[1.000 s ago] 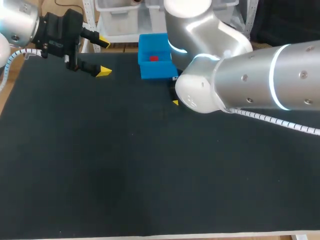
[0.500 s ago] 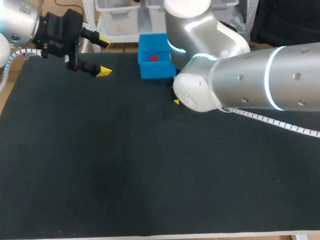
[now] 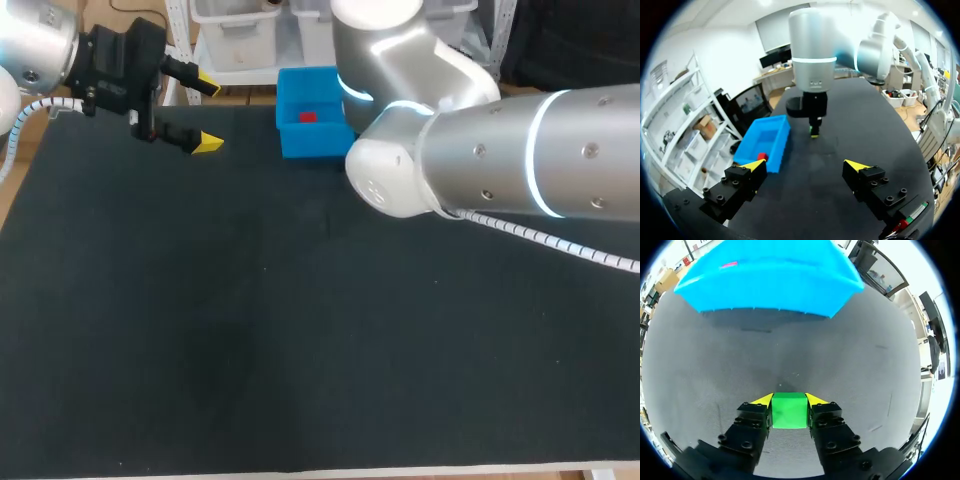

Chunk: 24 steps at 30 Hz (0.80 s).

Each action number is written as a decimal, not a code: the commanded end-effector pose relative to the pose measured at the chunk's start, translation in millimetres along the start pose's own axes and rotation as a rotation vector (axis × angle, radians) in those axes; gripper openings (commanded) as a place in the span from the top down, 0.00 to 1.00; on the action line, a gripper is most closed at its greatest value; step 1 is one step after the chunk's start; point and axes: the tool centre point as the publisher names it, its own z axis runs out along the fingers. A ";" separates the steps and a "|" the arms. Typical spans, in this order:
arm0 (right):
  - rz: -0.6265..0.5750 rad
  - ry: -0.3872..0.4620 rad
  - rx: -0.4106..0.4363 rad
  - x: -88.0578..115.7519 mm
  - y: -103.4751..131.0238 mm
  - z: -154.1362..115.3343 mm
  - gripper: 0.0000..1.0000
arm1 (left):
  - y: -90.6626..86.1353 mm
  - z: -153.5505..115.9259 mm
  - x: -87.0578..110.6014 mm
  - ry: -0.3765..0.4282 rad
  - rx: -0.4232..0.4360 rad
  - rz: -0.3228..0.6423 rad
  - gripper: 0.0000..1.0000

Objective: Use the left arm to pick the red cube and place it into the blue plastic box first, then use the right arm to grasp the green cube and put it into the same blue plastic box after the first action is fully finished.

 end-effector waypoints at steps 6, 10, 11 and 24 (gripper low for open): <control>0.016 -0.059 -0.013 -8.9 -11.6 -31.6 1.00 | 0.3 0.2 1.3 -0.004 -0.001 0.004 0.00; 0.017 -0.097 -0.017 -18.1 -15.8 -48.3 1.00 | 0.3 0.2 1.3 -0.004 -0.001 0.004 0.00; 0.015 -0.107 -0.017 -20.2 -16.5 -52.5 1.00 | 0.3 0.2 1.3 -0.004 -0.001 0.004 0.00; 0.009 -0.213 -0.040 -51.3 -30.8 -107.3 1.00 | 0.3 0.2 1.3 -0.004 -0.001 0.004 0.00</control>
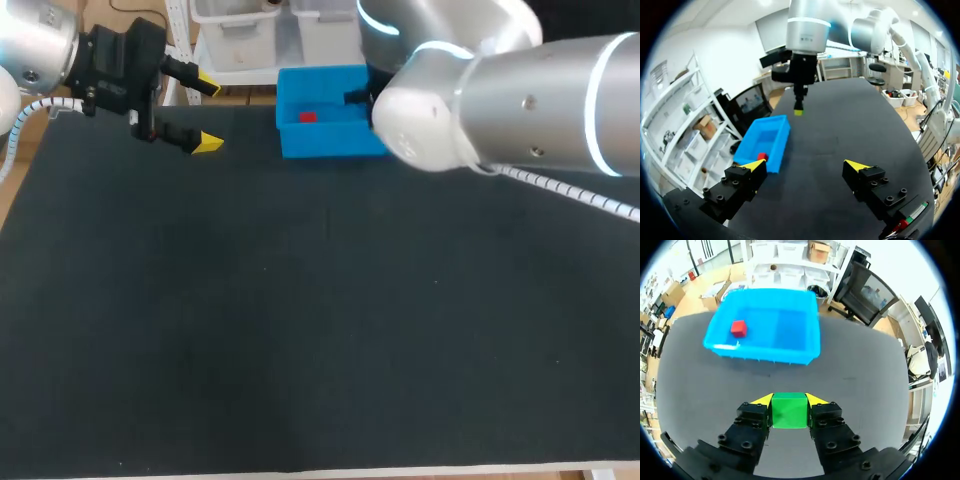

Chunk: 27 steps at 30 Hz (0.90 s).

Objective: Use the left arm to pick the red cube and place it into the blue plastic box first, then use the right arm to grasp the green cube and put it into the same blue plastic box after the first action is fully finished.

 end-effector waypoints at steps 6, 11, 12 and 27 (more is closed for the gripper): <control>-0.003 -0.069 -0.021 -11.3 -11.3 -22.8 1.00 | 0.3 0.2 1.3 -0.004 -0.001 0.004 0.00; -0.016 -0.101 -0.043 -23.6 -11.7 -25.1 1.00 | 0.3 0.2 1.3 -0.004 -0.001 0.004 0.00; -0.020 -0.109 -0.046 -26.4 -11.3 -26.0 1.00 | 0.3 0.2 1.3 -0.004 -0.001 0.004 0.00; -0.030 -0.205 -0.281 -82.6 -12.1 -35.9 1.00 | 0.3 0.2 1.3 -0.004 -0.001 0.004 0.00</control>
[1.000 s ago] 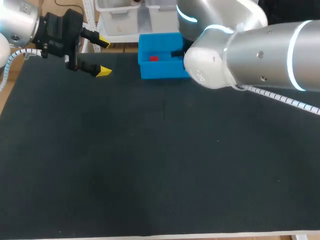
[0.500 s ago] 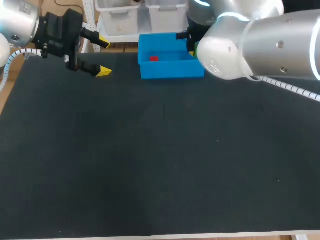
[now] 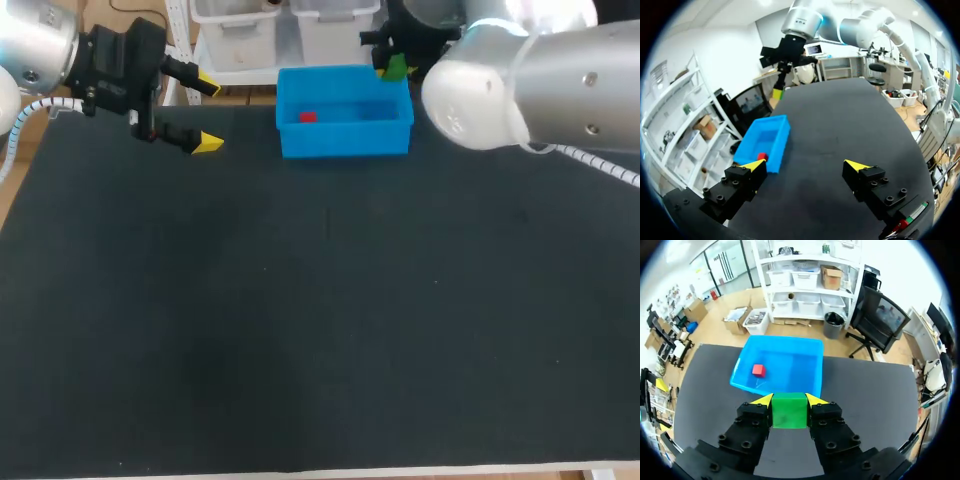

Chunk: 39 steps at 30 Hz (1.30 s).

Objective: Use the left arm to pick the red cube and place it into the blue plastic box first, then use the right arm to grasp the green cube and put it into the same blue plastic box after the first action is fully finished.

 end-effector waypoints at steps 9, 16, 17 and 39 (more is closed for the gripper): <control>-0.002 -0.027 -0.168 -40.9 -10.1 9.1 1.00 | 0.3 0.2 1.4 -0.004 -0.001 0.004 0.00; -0.014 -0.045 -0.191 -61.8 -7.1 14.5 1.00 | 0.3 0.2 1.4 -0.004 -0.001 0.004 0.00; -0.015 -0.046 -0.192 -63.6 -6.9 16.7 1.00 | 0.3 0.2 1.4 -0.004 -0.001 0.004 0.00; -0.034 0.026 -0.268 -83.8 3.4 89.5 1.00 | 0.3 0.2 1.4 -0.004 -0.001 0.004 0.00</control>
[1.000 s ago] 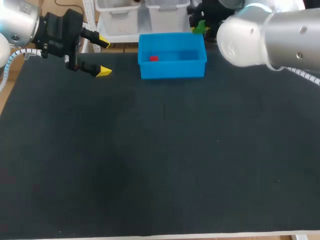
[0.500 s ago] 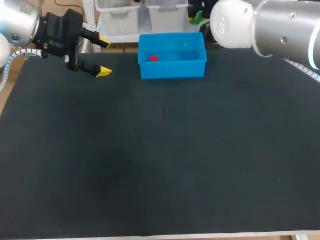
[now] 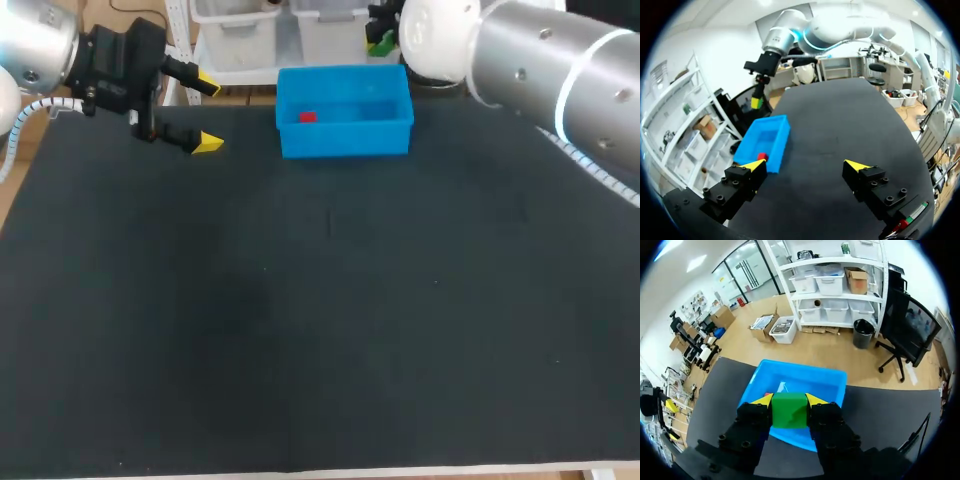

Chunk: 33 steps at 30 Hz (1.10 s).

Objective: Use the left arm to pick the red cube and place it into the blue plastic box first, then use the right arm to grasp the green cube and put it into the same blue plastic box after the first action is fully finished.

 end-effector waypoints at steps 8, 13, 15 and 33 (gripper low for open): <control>0.030 0.093 0.010 -13.9 -11.7 45.5 0.00 | 0.3 0.3 1.3 -0.004 -0.001 0.004 0.00; 0.034 0.096 0.031 -12.5 -12.9 44.2 0.00 | 0.3 0.3 1.3 -0.004 -0.001 0.004 0.00; 0.033 0.087 0.038 -12.6 -13.4 39.7 0.00 | 0.3 0.3 1.3 -0.004 -0.001 0.004 0.00; 0.092 -0.090 0.005 15.9 -9.0 -45.9 0.00 | 0.3 0.3 1.3 -0.004 -0.001 0.004 0.00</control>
